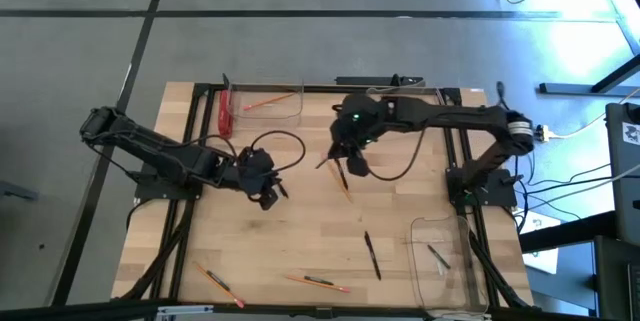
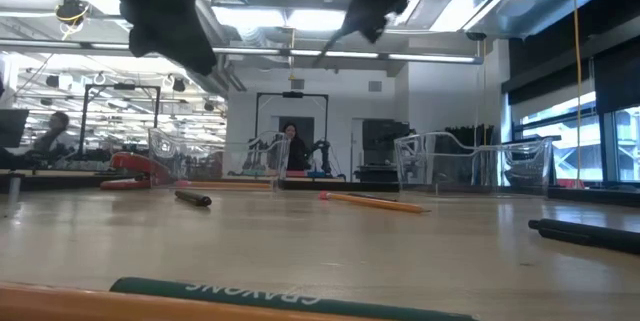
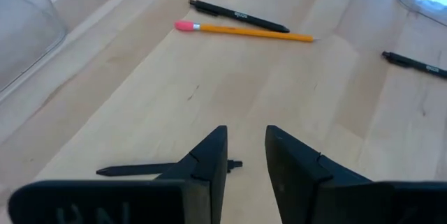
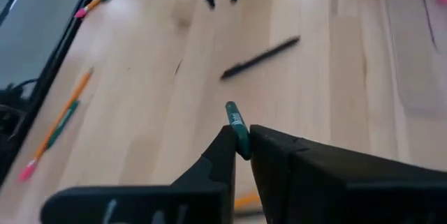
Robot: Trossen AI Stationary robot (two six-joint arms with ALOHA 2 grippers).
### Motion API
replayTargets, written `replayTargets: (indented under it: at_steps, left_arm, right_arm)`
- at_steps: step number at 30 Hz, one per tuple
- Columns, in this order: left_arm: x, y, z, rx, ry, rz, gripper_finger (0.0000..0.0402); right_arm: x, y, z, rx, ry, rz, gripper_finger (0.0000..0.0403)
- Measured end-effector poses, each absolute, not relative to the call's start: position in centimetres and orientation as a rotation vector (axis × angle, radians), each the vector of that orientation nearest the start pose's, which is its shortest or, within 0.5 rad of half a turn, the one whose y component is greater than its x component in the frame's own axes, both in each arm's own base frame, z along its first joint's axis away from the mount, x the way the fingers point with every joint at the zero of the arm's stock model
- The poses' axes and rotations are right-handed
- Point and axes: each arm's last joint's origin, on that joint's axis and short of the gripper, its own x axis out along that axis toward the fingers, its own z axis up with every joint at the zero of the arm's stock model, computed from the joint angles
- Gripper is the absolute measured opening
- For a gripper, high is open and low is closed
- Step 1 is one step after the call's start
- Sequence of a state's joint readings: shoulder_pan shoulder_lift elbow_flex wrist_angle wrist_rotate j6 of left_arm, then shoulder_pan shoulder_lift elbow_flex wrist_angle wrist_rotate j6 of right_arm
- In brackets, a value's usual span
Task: Sort crayons/erasers/pens/pencils in bins
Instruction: Put the top left green crayon into the bottom transparent bin
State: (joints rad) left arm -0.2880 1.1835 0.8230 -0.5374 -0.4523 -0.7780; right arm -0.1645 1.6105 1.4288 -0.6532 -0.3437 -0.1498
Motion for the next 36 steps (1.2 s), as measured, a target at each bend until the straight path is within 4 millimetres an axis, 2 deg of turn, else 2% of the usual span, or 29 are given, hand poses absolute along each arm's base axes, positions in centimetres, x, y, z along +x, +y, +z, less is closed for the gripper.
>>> replayTargets:
  at_steps: [7, 14, 20, 30, 36]
  left_arm:
    - [22.2, -5.8, 24.5, -0.374, 0.706, 0.459, 0.0090]
    - [22.2, -6.4, 24.6, -0.290, 0.709, 0.399, 0.0090]
    - [22.4, -6.7, 24.8, -0.199, 0.694, 0.339, 0.0090]
    - [22.9, -7.0, 25.4, -0.118, 0.641, 0.267, 0.0090]
    - [22.9, -7.0, 25.4, -0.113, 0.641, 0.265, 0.0090]
  right_arm:
    - [30.0, -3.0, 33.8, 0.154, 0.899, 0.196, 0.0031]
    - [26.0, 0.4, 35.0, 0.332, 1.082, 0.179, 0.0035]
    - [23.8, 3.9, 34.8, 0.497, 1.288, 0.134, 0.0034]
    - [21.0, 10.0, 34.6, 0.718, 1.527, 0.016, 0.0033]
    - [19.2, 12.8, 32.6, 0.835, 1.705, -0.120, 0.0034]
